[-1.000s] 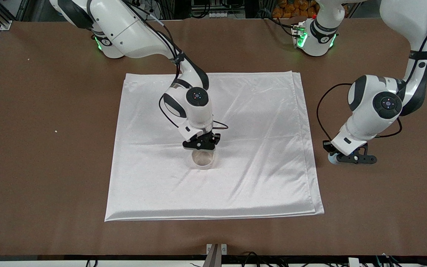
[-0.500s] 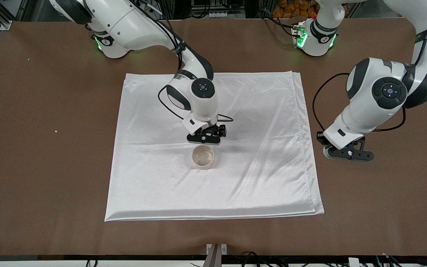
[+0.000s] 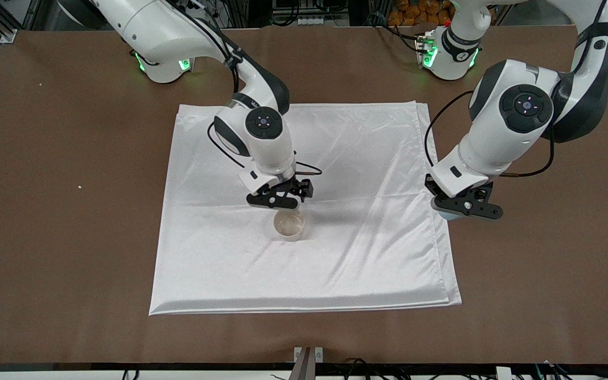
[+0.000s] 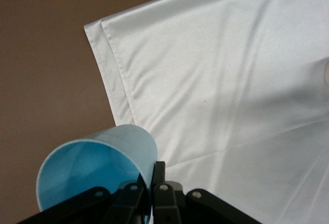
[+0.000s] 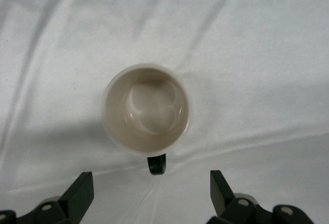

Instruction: Place blue cup into white mug on cloth

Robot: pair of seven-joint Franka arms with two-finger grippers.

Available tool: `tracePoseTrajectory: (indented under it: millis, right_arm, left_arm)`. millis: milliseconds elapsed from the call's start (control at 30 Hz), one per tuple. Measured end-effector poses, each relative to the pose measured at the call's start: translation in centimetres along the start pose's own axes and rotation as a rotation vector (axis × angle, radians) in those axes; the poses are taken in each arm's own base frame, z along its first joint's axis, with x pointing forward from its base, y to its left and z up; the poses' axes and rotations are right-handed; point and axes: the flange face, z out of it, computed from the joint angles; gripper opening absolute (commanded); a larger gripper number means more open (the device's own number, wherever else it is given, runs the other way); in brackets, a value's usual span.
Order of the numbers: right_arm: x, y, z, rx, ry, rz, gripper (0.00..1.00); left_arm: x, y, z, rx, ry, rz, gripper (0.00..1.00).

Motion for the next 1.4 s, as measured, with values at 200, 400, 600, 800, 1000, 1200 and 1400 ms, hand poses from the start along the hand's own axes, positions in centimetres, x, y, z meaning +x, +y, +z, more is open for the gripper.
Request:
tracePoseTrajectory:
  millis: [200,400,600,800,1000,1200,1400]
  right_arm:
    - [4.1,4.1,-1.7,0.002,0.002,-0.024,1.0]
    - [8.5,9.8,-1.8,-0.016,-0.025,-0.066,1.0]
    - [12.1,15.7,-1.9,-0.033,-0.045,-0.115,1.0]
    - [14.5,21.4,-2.7,-0.082,-0.051,-0.189,1.0]
    - [14.4,26.7,-4.1,-0.161,-0.049,-0.223,1.0]
    - [11.8,28.8,-6.3,-0.212,-0.047,-0.223,1.0]
    - [10.3,31.2,-10.1,-0.244,-0.019,-0.242,1.0]
  left_arm:
    - [-0.1,2.6,-0.5,-0.008,0.01,0.041,0.0]
    - [-0.8,8.5,-0.9,-0.021,0.017,0.126,0.0]
    - [-1.6,15.0,-0.5,-0.042,0.015,0.192,0.0]
    - [-1.6,19.9,0.4,-0.069,0.01,0.244,0.0]
    - [-1.3,24.1,2.2,-0.039,0.019,0.318,0.0]
    - [-0.7,27.6,3.8,-0.042,0.024,0.354,0.0]
    - [0.4,29.5,4.5,-0.068,0.042,0.362,0.0]
